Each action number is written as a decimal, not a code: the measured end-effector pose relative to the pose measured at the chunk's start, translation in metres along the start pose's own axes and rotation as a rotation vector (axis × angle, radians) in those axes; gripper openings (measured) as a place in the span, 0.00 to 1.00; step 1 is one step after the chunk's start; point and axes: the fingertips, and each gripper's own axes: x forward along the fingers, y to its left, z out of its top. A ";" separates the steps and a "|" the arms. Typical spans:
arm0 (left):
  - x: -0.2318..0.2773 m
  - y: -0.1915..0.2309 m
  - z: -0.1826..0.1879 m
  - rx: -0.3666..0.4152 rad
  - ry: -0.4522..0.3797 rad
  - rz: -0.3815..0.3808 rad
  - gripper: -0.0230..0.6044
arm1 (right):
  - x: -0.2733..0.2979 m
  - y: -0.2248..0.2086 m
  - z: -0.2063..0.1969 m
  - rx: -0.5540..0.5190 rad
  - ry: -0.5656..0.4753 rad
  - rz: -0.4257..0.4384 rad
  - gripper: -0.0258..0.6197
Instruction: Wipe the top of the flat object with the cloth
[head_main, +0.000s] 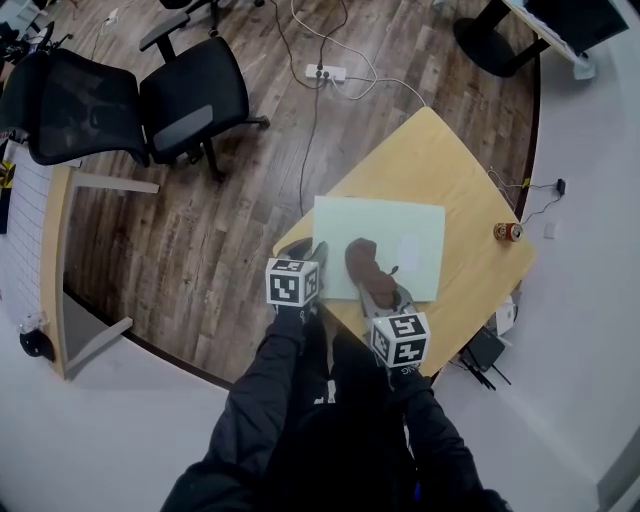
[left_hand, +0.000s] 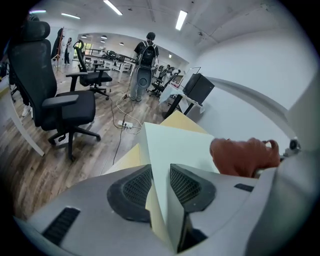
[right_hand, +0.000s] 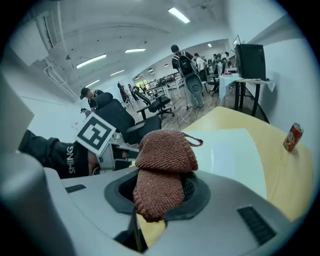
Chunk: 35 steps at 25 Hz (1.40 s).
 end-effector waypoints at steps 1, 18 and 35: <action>0.000 0.000 0.000 0.001 0.002 -0.007 0.25 | 0.008 -0.002 0.011 -0.006 -0.011 -0.006 0.22; 0.000 0.007 0.002 0.022 0.051 -0.083 0.24 | 0.096 -0.017 0.030 0.009 0.080 -0.095 0.22; 0.000 0.005 -0.001 0.036 0.091 -0.098 0.24 | 0.047 0.023 -0.056 0.032 0.153 -0.098 0.22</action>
